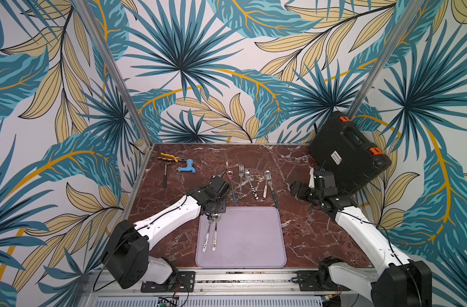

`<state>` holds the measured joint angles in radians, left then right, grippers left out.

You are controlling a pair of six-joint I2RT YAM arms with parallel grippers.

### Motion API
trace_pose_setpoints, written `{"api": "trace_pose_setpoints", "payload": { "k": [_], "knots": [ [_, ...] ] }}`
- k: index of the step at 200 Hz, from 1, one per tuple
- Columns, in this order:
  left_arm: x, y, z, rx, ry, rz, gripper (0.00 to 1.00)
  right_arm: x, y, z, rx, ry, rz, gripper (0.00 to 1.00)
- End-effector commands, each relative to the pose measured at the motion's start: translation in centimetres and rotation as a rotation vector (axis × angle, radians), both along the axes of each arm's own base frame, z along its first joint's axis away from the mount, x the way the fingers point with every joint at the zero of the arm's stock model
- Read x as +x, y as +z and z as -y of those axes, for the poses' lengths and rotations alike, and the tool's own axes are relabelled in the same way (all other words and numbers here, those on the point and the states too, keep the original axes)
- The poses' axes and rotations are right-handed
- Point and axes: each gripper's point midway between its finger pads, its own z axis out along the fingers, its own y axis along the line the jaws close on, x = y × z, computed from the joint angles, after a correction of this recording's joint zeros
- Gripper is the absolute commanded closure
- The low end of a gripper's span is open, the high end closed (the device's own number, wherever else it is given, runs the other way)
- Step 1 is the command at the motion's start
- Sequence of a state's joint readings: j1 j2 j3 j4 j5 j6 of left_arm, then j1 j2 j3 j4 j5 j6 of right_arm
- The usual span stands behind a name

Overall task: Set the spoon and fork side by side
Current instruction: Pick up the fork at the center of the board.

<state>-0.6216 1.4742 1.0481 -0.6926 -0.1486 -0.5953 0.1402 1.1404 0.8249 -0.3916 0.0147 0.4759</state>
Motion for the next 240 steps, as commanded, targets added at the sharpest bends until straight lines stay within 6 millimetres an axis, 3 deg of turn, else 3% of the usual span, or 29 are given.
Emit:
{"api": "trace_pose_setpoints", "payload": {
  "k": [1, 59, 96, 160, 225, 240],
  "knots": [
    [3.4, 1.3, 1.4, -0.032, -0.04, 0.05, 0.51, 0.0, 0.0, 0.1, -0.011, -0.004, -0.008, 0.01],
    [8.9, -2.2, 1.9, -0.011, -0.041, -0.012, 0.53, 0.0, -0.2, 0.2, -0.015, -0.007, -0.015, 0.0],
    [11.2, -5.1, 1.3, 0.0, -0.022, -0.05, 0.56, 0.0, -0.3, 0.3, -0.018, -0.007, -0.018, 0.0],
    [12.8, -7.4, 0.9, 0.001, -0.014, -0.093, 0.64, 0.0, -0.3, 0.3, -0.021, -0.01, -0.02, 0.0],
    [12.9, -7.6, 0.1, 0.055, -0.019, -0.112, 0.99, 0.0, -0.4, 0.4, -0.021, -0.013, -0.025, 0.0],
    [12.8, -7.2, -0.2, 0.07, -0.02, -0.114, 1.0, 0.0, -0.4, 0.3, -0.018, -0.012, -0.025, 0.01]
  ]
}}
